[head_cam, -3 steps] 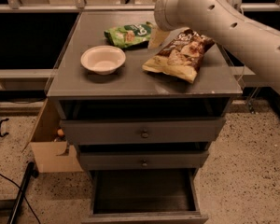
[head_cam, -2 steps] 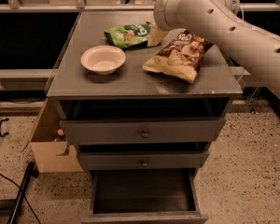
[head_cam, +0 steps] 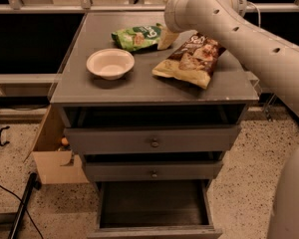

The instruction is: Place green rice chip bag into bottom drawer

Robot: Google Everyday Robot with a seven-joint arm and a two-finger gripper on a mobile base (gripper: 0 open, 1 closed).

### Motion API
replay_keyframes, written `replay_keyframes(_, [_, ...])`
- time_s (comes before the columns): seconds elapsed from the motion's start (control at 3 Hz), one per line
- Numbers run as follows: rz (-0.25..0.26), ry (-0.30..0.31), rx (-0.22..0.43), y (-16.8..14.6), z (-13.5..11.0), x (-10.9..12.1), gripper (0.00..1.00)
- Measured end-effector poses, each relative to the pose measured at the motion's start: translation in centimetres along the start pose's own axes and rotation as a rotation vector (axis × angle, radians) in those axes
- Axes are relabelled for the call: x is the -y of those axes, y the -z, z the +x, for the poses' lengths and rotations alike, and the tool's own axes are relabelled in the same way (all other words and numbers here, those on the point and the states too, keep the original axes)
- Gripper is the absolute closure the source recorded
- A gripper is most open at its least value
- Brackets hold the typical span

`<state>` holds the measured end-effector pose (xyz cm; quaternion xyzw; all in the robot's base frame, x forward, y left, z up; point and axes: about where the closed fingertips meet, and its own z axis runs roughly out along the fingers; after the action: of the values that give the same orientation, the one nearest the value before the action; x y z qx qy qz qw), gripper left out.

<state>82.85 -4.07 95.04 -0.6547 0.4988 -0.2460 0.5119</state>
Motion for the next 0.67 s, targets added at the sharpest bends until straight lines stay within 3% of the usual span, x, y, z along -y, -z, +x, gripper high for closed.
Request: replay_keyframes(0.67, [-0.011, 0.027, -0.016, -4.2, 2.2, -1.3, 0.0])
